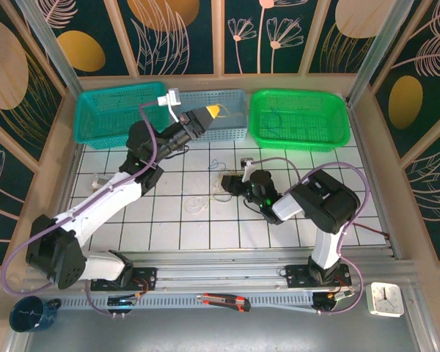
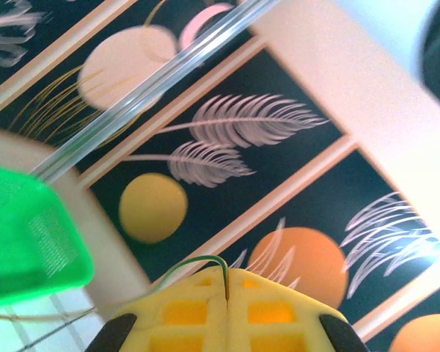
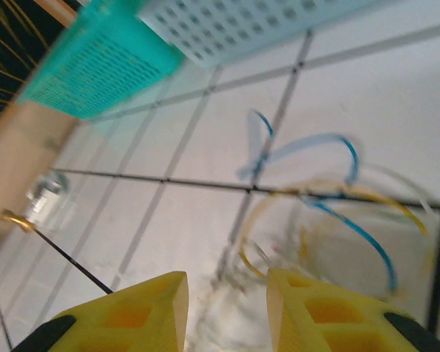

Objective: Untangle the cables

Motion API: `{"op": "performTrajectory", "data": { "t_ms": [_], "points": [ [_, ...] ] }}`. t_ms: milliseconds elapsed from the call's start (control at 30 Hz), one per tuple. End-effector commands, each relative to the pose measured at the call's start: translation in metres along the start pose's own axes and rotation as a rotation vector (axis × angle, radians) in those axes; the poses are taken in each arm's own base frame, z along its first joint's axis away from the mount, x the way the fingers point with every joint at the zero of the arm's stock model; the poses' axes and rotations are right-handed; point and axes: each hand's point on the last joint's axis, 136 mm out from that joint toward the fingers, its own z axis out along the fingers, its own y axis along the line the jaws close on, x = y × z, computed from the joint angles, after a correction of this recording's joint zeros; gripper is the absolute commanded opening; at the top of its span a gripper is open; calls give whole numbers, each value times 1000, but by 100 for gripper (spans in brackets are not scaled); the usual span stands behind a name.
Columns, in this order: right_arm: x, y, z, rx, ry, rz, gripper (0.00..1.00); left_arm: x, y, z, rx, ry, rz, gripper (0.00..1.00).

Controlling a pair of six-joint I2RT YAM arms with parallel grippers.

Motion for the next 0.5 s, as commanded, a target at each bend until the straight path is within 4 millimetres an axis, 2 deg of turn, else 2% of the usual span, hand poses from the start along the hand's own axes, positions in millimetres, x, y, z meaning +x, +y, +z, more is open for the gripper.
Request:
{"op": "performTrajectory", "data": {
  "t_ms": [0, 233, 467],
  "points": [
    [2, -5, -1, 29, 4, 8, 34, -11, -33, -3, 96, -31, 49, 0],
    [-1, 2, -8, 10, 8, 12, 35, -11, -20, -3, 19, -36, 97, 0],
    [-15, 27, -17, -53, 26, -7, 45, -28, 19, -14, -189, -84, 199, 0]
  ]
}}
